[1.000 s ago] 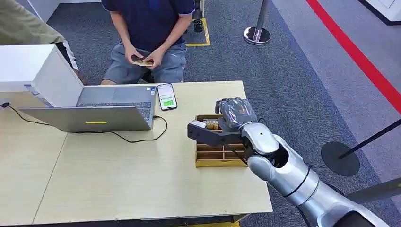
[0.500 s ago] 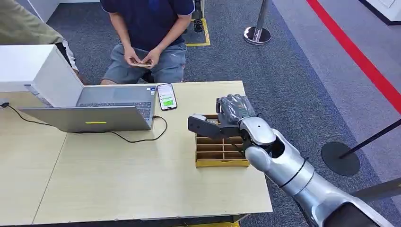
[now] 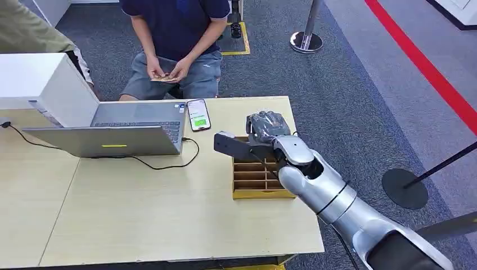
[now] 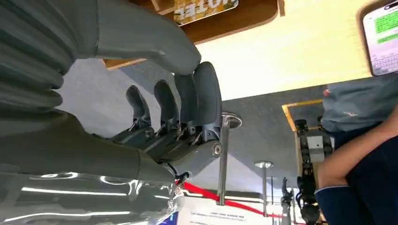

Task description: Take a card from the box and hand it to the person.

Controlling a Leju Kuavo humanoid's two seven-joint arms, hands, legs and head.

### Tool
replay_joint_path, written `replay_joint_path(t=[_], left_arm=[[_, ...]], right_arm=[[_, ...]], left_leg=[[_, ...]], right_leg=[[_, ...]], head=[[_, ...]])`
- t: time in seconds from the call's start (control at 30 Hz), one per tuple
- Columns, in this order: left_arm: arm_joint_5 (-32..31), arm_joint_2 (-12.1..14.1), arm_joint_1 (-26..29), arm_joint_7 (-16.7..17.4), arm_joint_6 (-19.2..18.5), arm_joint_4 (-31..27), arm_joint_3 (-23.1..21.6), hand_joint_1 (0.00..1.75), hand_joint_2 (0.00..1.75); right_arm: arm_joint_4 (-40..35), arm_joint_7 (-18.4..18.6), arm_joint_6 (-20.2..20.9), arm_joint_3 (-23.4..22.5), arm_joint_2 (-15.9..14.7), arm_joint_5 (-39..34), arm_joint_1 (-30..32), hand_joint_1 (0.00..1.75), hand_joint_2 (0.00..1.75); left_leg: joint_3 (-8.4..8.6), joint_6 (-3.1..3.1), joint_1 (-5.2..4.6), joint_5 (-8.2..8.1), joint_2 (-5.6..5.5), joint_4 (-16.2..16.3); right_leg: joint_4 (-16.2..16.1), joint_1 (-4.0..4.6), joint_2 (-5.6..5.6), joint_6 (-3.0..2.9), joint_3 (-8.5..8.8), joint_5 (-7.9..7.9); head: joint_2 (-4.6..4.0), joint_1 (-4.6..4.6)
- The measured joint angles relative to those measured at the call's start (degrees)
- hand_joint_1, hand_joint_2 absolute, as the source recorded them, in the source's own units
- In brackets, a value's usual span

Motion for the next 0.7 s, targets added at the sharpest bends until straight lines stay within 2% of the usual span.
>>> replay_joint_path(t=[0.07, 0.5, 0.7], left_arm=[[0.00, 0.00, 0.00, 0.04, 0.00, 0.00, 0.00, 0.00, 1.75], [0.00, 0.00, 0.02, 0.04, 0.02, 0.00, 0.00, 0.00, 1.75], [0.02, 0.00, 0.02, 0.00, 0.02, 0.00, 0.00, 0.00, 1.75]], right_arm=[[0.83, -0.04, -0.24, 0.04, 0.44, -0.11, -0.19, 0.84, 1.75], [3.25, -0.20, -0.39, 0.30, 1.33, -0.26, -0.24, 0.80, 1.75], [3.95, -0.20, -0.39, 0.79, 1.33, -0.28, -0.30, 0.87, 1.75]], left_leg=[[0.00, 0.00, 0.00, 0.00, 0.00, 0.00], [0.01, 0.00, 0.00, 0.00, 0.00, 0.00], [0.01, 0.00, 0.00, 0.00, 0.00, 0.00]], right_leg=[[0.00, 0.00, 0.00, 0.00, 0.00, 0.00], [0.00, 0.00, 0.00, 0.00, 0.00, 0.00], [0.00, 0.00, 0.01, 0.00, 0.00, 0.00]], head=[[0.00, -0.02], [0.00, -0.02], [0.00, -0.02]])
